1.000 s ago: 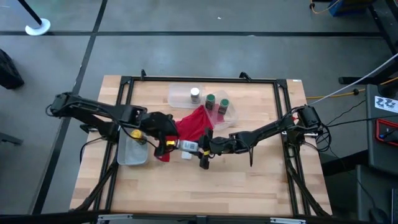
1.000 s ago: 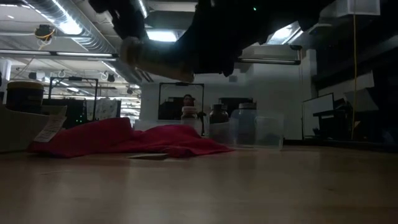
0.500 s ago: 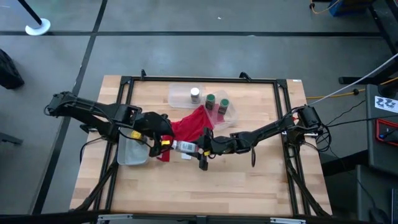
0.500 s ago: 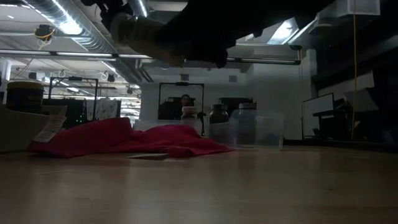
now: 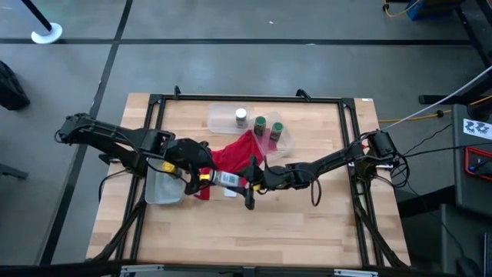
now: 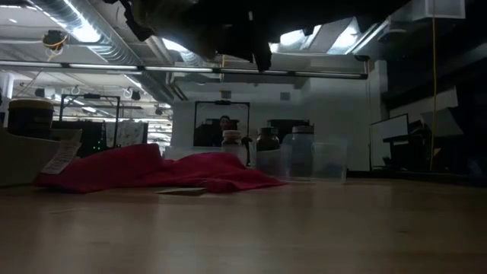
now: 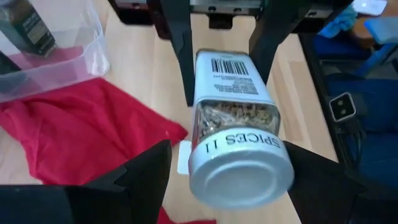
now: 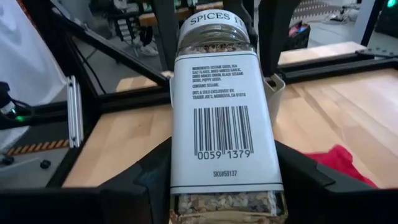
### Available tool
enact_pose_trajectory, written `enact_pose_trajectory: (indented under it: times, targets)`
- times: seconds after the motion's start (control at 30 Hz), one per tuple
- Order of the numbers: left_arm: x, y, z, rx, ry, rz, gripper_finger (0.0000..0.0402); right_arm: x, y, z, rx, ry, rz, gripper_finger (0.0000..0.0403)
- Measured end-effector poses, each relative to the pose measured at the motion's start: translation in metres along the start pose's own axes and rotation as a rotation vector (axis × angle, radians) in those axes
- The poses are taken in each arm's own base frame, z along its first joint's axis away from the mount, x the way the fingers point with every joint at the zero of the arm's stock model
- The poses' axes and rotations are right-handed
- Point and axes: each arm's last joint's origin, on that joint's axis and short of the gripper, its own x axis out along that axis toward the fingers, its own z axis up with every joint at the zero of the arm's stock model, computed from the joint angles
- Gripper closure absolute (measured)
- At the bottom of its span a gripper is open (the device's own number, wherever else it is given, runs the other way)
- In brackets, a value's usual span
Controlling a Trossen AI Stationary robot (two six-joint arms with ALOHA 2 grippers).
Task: Sort spices by type
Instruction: Put the white seasoning bottle into the left transparent bin
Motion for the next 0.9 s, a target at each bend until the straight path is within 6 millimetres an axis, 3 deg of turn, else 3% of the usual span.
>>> enact_pose_trajectory:
  times: [0.7,0.9]
  targets:
    - [0.0,-0.002,0.008,0.011,-0.083,-0.016,0.0128,0.0,0.002,0.009,-0.025,-0.097,0.006,0.0197]
    - [0.0,-0.002,0.008,0.014,-0.085,-0.018,0.0176,-0.001,0.002,0.011,-0.041,-0.119,0.002,0.0197]
